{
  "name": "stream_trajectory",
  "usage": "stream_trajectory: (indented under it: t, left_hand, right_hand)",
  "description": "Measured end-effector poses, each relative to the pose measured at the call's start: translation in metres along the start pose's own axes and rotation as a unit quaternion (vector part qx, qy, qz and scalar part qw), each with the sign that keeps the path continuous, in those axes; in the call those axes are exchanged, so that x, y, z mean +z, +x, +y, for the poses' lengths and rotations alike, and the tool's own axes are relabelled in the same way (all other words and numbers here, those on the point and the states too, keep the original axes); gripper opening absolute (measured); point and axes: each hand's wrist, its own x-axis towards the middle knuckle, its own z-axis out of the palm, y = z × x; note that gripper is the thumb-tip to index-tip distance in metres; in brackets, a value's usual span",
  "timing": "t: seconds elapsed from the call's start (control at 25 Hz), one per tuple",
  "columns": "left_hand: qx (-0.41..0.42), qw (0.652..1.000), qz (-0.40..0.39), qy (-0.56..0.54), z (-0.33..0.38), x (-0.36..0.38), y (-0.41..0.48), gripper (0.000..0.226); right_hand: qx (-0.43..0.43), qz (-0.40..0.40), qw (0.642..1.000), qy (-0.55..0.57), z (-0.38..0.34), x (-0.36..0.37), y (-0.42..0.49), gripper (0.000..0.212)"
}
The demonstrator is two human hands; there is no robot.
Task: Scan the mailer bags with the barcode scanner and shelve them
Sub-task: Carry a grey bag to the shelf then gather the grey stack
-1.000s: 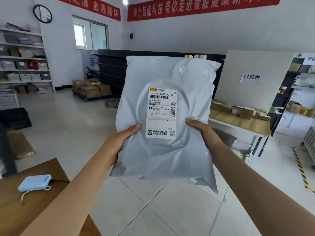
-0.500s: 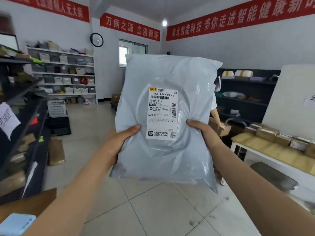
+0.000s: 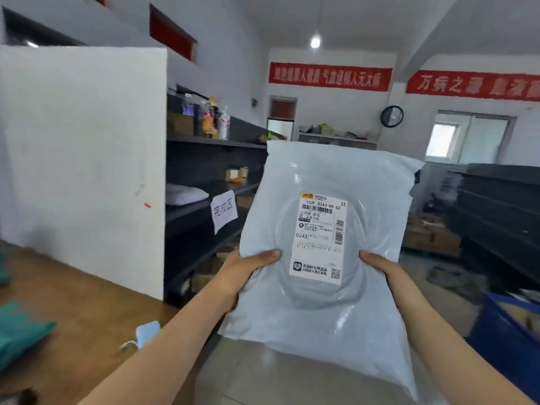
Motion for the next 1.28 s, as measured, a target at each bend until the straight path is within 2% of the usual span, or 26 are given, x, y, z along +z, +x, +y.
stream_trajectory:
  t: [0.24, 0.36, 0.4, 0.6, 0.8, 1.04, 1.16, 1.28]
  left_hand:
    - [0.032, 0.994, 0.107, 0.010, -0.016, -0.031, 0.073, 0.054]
    - [0.049, 0.987, 0.150, 0.020, -0.021, -0.059, 0.140, 0.049]
    - [0.053, 0.986, 0.159, 0.020, -0.020, -0.068, 0.165, 0.049]
    - [0.050, 0.976, 0.208, 0.026, -0.011, -0.099, 0.276, 0.046]
    - [0.035, 0.961, 0.275, 0.019, -0.025, -0.132, 0.377, 0.035]
    - [0.044, 0.913, 0.406, 0.025, -0.007, -0.189, 0.481, 0.040]
    - [0.040, 0.886, 0.460, 0.035, 0.021, -0.226, 0.505, 0.054]
    - [0.034, 0.854, 0.516, 0.064, 0.053, -0.279, 0.523, 0.050]
  right_hand:
    - [0.023, -0.131, 0.991, 0.018, 0.019, 0.014, 0.145, 0.021]
    - [0.034, -0.177, 0.984, -0.008, 0.030, 0.034, 0.238, 0.058]
    - [0.040, -0.187, 0.981, -0.011, 0.031, 0.041, 0.272, 0.061]
    - [0.053, -0.220, 0.974, -0.018, 0.032, 0.067, 0.408, 0.022]
    - [0.075, -0.258, 0.963, -0.016, 0.053, 0.088, 0.545, 0.018]
    - [0.107, -0.348, 0.930, -0.043, 0.072, 0.175, 0.715, 0.016]
    - [0.120, -0.406, 0.905, -0.047, 0.074, 0.231, 0.759, 0.020]
    - [0.108, -0.458, 0.880, -0.071, 0.078, 0.296, 0.792, 0.022]
